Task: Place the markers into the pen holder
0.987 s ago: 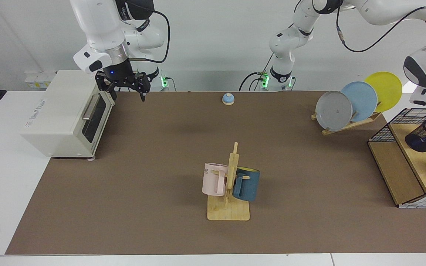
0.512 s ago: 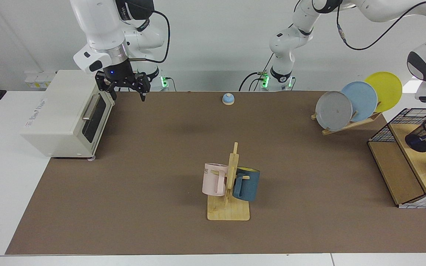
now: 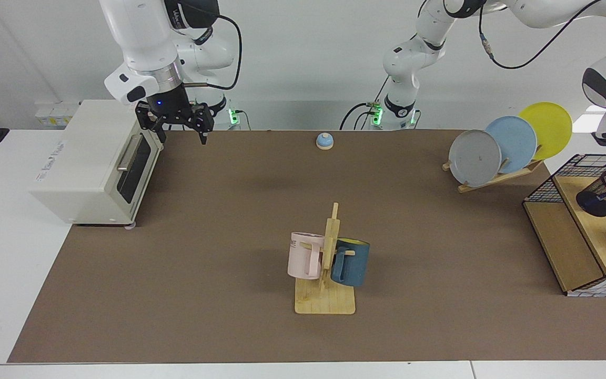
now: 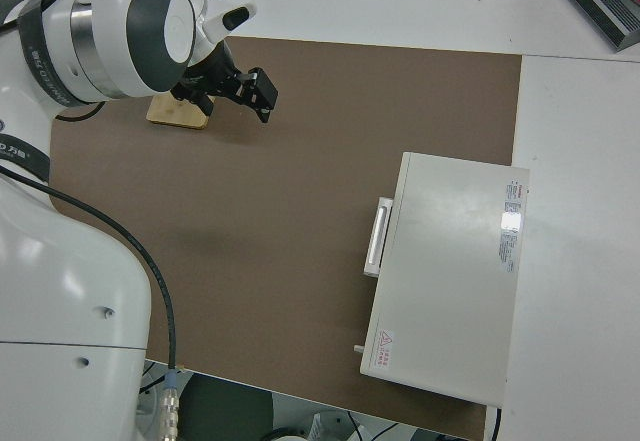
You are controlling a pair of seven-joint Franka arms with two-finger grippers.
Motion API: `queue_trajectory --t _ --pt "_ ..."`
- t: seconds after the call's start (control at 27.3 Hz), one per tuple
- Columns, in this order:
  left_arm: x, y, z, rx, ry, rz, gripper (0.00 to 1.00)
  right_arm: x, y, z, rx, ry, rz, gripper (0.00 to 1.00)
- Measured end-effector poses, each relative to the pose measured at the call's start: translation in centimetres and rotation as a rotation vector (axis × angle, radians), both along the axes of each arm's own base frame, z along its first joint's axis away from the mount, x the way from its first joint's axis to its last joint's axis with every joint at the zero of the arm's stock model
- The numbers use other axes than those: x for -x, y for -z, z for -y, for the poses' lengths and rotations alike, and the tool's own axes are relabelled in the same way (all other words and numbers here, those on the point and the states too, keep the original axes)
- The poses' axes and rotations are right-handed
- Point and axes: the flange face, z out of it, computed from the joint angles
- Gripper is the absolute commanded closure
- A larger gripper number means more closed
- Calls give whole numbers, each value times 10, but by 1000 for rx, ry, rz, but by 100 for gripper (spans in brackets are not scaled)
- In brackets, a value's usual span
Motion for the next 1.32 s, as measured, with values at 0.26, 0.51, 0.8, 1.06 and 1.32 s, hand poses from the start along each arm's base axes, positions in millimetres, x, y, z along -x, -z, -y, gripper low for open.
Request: queue_trajectory --t 0.26,0.51,0.8,1.06,1.32 --pt "-2 -31 3 -21 11 61 59 0 0 0 0 0 0 0" --pt "-2 -67 23 -42 30 118 49 0 0 0 0 0 0 0" --pt "11 -102 61 122 -1 203 35 0 0 0 0 0 0 0" --pt "20 -101 100 300 -185 222 31 0 0 0 0 0 0 0" --pt "35 -91 141 520 -447 221 25 0 0 0 0 0 0 0"
